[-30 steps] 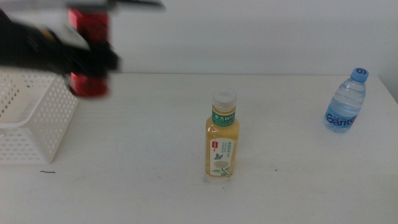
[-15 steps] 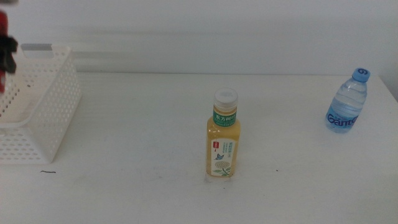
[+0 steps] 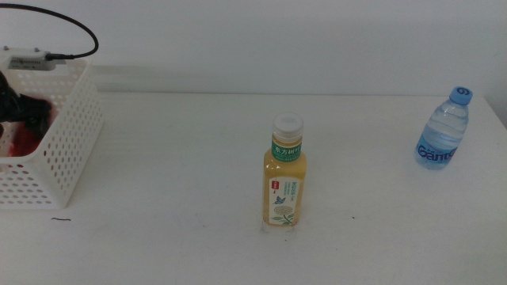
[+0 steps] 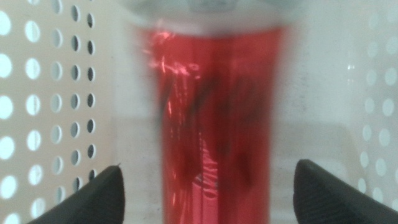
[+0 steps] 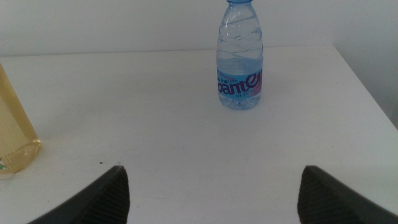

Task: Use arms to grab the bottles and put them into the dustbin to the left of the table.

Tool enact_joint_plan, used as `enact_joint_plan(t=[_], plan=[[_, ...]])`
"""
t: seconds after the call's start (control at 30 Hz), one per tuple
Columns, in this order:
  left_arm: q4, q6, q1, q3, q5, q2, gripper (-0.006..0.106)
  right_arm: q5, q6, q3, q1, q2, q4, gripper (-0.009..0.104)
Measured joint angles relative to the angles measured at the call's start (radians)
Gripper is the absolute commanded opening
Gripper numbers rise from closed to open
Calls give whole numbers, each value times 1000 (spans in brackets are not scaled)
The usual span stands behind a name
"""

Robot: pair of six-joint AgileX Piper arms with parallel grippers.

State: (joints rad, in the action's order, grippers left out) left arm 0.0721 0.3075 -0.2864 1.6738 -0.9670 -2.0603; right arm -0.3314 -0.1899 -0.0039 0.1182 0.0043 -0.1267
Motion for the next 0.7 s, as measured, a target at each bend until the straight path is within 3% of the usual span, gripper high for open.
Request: enact_joint_plan(t=[0.17, 0.4, 0.7], plan=[[-5, -4, 0, 2, -38, 54, 94, 0, 0, 0, 0, 0, 0, 82], [33, -13, 106, -45, -103, 360, 94, 0, 0, 0, 0, 0, 0, 82], [55, -18, 378, -465, 150, 897, 94, 0, 0, 0, 0, 0, 0, 82]])
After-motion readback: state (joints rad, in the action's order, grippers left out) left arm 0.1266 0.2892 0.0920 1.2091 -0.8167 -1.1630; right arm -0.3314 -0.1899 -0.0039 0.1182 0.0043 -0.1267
